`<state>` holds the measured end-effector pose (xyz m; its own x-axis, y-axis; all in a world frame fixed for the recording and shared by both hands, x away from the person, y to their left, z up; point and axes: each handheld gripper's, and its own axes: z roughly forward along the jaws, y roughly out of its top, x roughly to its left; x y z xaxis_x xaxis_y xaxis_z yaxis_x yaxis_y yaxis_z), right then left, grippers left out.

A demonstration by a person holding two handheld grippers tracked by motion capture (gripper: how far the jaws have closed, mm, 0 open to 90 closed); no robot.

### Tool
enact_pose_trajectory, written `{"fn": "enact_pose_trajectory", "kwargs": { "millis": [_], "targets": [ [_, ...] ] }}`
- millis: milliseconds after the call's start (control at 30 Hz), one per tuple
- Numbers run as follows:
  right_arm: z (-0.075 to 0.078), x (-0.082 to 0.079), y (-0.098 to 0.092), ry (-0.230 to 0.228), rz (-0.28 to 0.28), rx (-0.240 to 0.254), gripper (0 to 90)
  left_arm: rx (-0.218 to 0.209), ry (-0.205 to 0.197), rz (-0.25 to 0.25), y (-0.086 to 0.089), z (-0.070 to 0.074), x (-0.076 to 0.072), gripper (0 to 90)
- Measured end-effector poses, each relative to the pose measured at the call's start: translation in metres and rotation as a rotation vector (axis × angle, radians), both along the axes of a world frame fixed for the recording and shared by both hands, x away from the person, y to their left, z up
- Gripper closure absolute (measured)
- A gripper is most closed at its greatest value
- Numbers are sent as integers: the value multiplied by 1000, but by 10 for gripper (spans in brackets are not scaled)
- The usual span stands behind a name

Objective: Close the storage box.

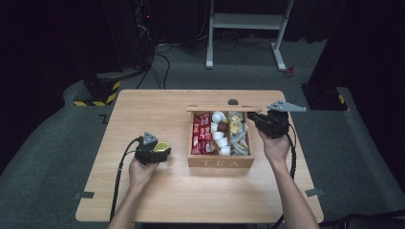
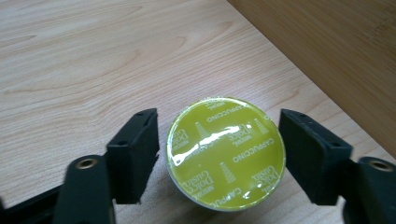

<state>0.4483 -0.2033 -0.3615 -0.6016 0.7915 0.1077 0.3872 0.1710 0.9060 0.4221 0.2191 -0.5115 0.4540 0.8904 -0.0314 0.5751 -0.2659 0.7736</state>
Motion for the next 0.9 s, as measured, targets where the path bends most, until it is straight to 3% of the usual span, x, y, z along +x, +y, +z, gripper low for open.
{"fn": "enact_pose_trajectory", "kwargs": {
  "millis": [200, 600, 900],
  "targets": [
    [0, 0, 0, 3, 2, -1, 898, -36, -7, -1, 2, 3, -2, 231],
    [-1, 0, 0, 1, 5, -1, 895, -74, -71, 0, 11, 16, -14, 252],
    [-2, -2, -1, 4, 8, 2, 890, -109, -103, 58, 36, 19, -28, 285]
  ]
}}
